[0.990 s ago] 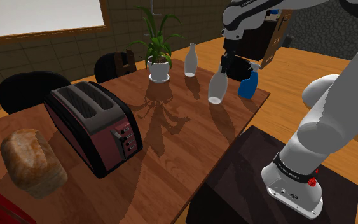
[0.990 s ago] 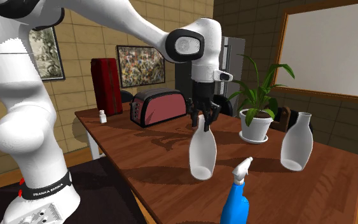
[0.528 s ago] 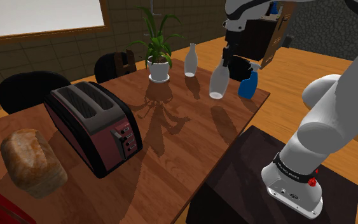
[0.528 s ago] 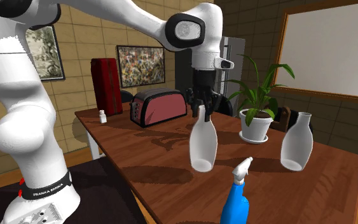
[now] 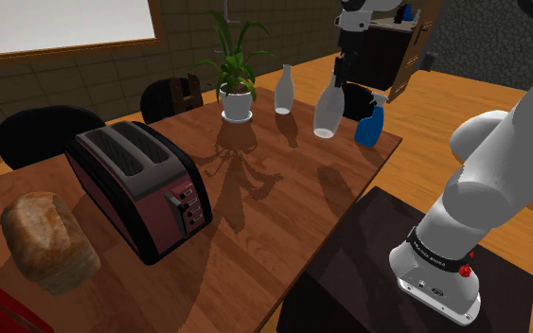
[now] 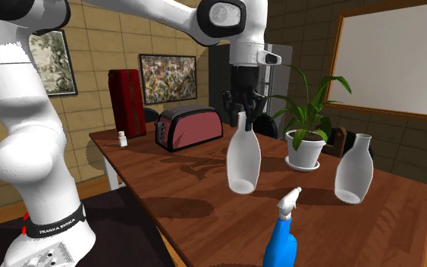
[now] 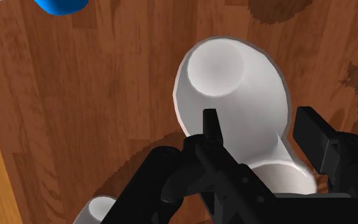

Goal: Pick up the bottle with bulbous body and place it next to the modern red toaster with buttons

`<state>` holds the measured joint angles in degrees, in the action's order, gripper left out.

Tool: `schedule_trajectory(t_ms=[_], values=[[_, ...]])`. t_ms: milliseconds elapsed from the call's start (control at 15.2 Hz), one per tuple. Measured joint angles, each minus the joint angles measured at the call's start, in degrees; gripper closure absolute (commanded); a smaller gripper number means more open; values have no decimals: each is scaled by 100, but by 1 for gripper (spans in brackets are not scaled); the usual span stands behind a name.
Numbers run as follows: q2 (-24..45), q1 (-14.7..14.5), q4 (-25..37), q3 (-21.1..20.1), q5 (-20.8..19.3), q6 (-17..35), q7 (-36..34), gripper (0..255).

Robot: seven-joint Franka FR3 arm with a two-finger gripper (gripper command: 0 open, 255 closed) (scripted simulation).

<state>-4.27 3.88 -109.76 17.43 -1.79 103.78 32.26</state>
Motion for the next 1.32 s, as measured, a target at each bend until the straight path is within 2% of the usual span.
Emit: schedule_trajectory(t_ms=[1320], values=[[107, -9, 1661, -7, 37, -1559, 34, 255]])
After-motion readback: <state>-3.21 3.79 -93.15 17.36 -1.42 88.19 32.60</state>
